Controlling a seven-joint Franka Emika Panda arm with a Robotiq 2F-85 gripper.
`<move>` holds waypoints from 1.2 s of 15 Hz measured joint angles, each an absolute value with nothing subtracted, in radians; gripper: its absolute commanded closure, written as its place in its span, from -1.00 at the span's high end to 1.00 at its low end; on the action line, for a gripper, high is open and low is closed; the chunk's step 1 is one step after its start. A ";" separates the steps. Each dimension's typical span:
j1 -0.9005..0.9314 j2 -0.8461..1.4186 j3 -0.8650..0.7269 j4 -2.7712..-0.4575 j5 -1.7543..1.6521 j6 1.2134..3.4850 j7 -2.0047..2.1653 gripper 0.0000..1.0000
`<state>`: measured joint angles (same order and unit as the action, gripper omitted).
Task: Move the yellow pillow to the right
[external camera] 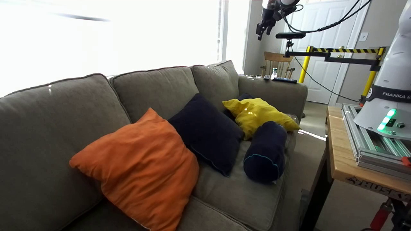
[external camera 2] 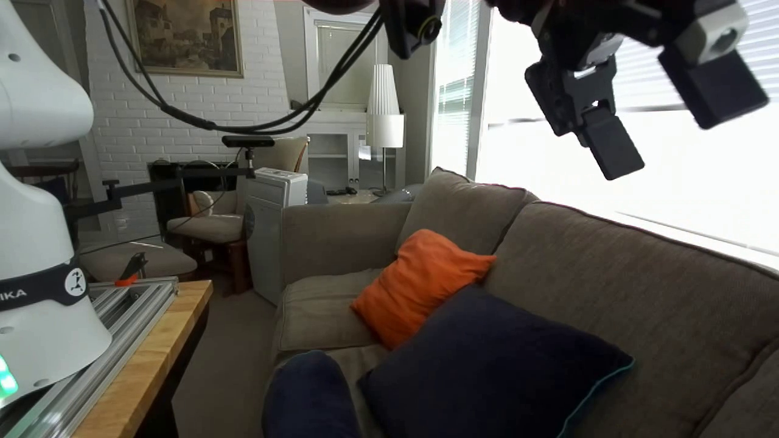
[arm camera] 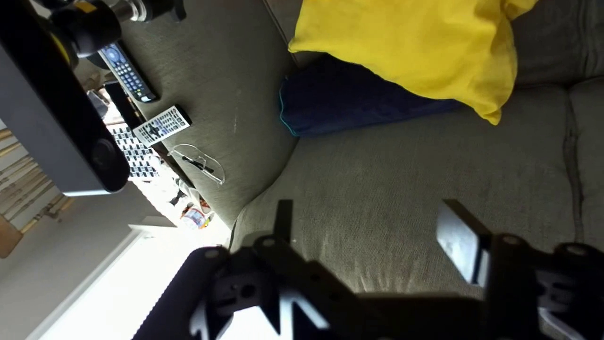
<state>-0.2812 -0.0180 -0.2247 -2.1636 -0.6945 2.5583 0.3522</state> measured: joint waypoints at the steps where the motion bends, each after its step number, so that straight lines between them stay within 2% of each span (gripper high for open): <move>1: -0.275 -0.014 -0.222 -2.160 -0.695 2.564 0.354 1.00; 4: -0.249 -0.009 -0.212 -2.156 -0.673 2.605 0.362 1.00; 8: -0.196 -0.010 -0.172 -2.150 -0.477 2.682 0.366 1.00; 15: -0.071 -0.024 -0.064 -2.119 0.030 2.675 0.274 1.00; 18: -0.040 -0.039 -0.049 -2.103 0.235 2.572 0.090 1.00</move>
<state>-0.0397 -0.0386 -0.0489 -2.1027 0.2346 2.5721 0.0900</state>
